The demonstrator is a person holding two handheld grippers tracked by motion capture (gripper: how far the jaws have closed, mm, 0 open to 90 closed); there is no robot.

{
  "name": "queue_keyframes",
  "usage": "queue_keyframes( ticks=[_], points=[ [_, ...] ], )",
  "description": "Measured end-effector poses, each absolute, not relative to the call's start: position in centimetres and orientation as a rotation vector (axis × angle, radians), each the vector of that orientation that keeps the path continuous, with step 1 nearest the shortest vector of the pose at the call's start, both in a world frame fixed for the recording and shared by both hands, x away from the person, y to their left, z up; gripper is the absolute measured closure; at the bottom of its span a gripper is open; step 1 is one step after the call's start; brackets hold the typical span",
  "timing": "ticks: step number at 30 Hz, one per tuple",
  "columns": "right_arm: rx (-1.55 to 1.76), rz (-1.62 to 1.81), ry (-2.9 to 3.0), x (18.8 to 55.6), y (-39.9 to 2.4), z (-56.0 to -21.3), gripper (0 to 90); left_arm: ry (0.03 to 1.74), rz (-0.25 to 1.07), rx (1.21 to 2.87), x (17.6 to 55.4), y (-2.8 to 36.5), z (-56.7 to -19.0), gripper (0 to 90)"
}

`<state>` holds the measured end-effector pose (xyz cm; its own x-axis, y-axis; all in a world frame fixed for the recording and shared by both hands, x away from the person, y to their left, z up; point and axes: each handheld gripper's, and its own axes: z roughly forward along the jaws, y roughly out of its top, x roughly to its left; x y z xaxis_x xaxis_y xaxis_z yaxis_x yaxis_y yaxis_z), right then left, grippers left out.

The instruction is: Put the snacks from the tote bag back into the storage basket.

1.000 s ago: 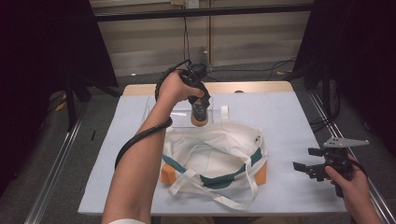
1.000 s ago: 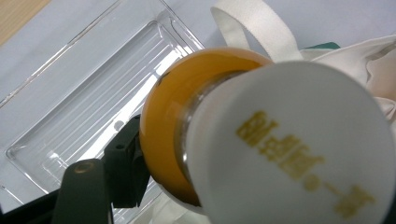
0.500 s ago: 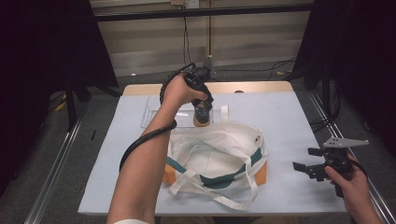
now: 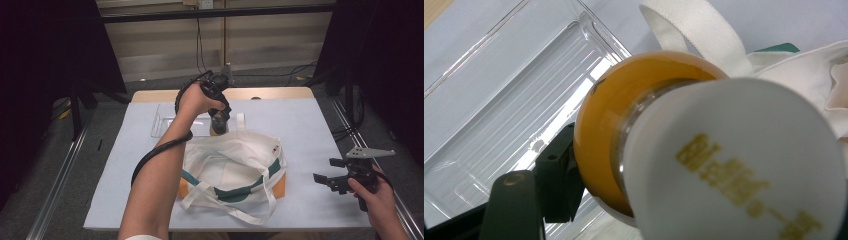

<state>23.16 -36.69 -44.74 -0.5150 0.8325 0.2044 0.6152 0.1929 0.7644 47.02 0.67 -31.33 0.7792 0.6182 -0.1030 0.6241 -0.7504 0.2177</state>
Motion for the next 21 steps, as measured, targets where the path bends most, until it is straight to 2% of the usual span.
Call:
queue_keyframes(
  ticks=[21],
  points=[
    [1.369, 1.226, 2.215, 23.23, -36.54, -44.77, 3.6, 0.97, -0.031, 2.744, 46.98, 0.61, -32.28, 29.9]
  ],
)
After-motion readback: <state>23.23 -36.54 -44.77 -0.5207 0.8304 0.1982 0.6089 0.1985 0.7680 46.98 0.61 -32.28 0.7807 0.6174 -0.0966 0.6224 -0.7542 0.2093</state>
